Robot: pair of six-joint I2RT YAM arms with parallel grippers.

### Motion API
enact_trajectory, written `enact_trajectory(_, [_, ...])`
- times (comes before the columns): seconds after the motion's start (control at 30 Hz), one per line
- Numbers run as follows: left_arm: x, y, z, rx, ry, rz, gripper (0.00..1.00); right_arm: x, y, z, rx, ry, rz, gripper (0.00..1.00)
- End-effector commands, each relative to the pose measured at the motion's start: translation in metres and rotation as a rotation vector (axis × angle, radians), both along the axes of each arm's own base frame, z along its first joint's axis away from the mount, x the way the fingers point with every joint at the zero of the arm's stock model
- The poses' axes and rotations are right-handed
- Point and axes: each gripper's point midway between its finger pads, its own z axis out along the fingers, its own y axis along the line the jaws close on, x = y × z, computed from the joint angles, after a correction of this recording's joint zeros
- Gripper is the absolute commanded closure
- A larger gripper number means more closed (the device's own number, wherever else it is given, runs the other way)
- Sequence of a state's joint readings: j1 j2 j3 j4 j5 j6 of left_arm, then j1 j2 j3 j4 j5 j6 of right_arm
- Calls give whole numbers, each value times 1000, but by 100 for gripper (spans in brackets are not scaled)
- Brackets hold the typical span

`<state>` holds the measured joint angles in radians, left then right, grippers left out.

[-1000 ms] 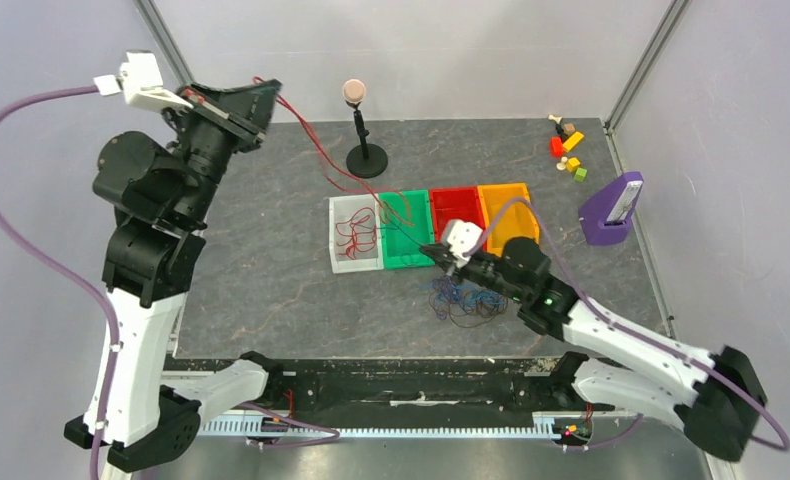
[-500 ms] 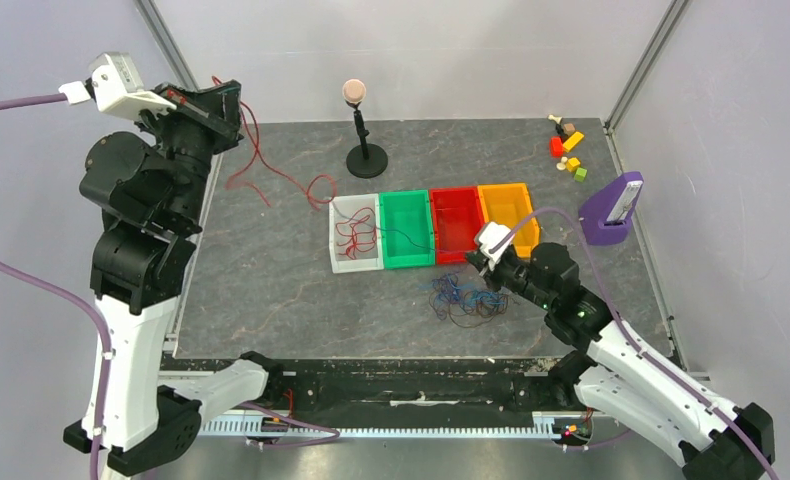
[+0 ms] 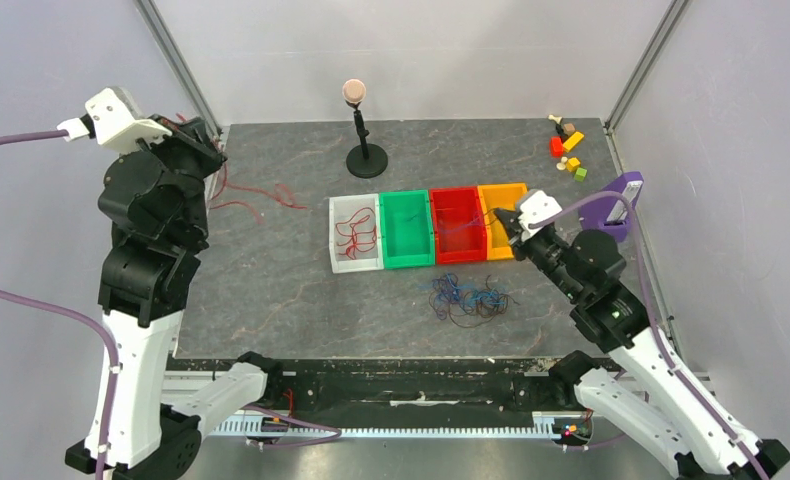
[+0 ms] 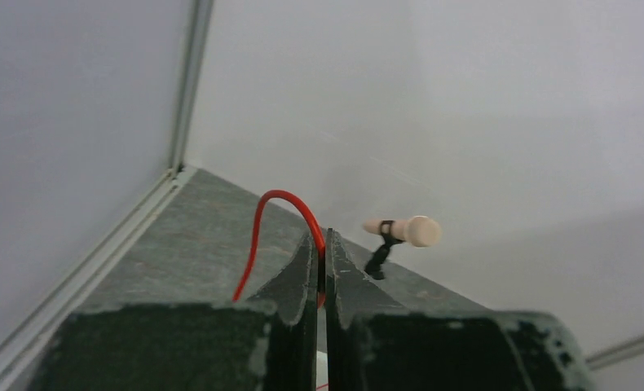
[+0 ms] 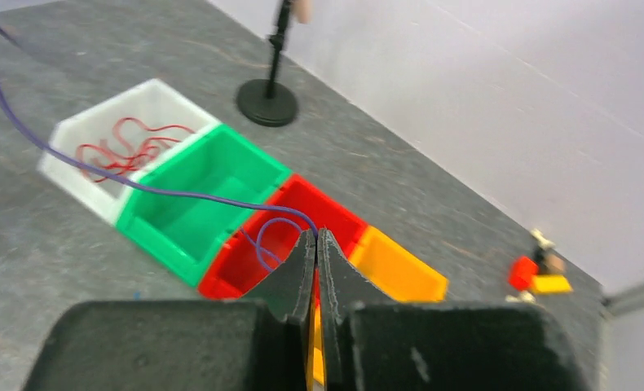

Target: Untangle the cables

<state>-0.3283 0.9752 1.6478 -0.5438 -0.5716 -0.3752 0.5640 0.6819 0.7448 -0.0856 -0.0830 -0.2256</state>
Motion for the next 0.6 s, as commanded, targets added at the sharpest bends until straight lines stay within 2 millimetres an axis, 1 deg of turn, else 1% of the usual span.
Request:
enact_trajectory(0.0, [-13, 45, -1, 83, 4, 235, 98, 7, -46, 15, -1, -55, -211, 100])
enact_trajectory(0.07, [-16, 58, -4, 106, 16, 308, 98, 9, -63, 15, 7, -51, -302, 100])
enact_trajectory(0.1, [-15, 61, -6, 117, 27, 323, 98, 9, -67, 16, 13, -49, -324, 100])
enact_trajectory(0.13, [-13, 61, -10, 120, 38, 318, 98, 8, -67, 15, 15, -41, -320, 100])
enact_trajectory(0.17, [-11, 57, -15, 116, 49, 297, 98, 5, -62, 16, 20, -34, -289, 100])
enact_trajectory(0.23, [-3, 42, -26, 105, 66, 209, 98, 0, -51, 17, 39, -22, -224, 100])
enact_trajectory(0.27, [-1, 38, -32, 91, 77, 186, 98, 0, -47, 17, 47, -13, -206, 100])
enact_trajectory(0.33, [6, 29, -41, 88, 103, 140, 98, 4, -47, 19, 57, 9, -222, 100])
enact_trajectory(0.43, [10, 18, -52, 64, 124, 82, 98, 11, -47, 18, 73, 44, -251, 100])
enact_trajectory(0.57, [15, 1, -62, 26, 145, -2, 98, 17, -37, 5, 87, 138, -242, 100])
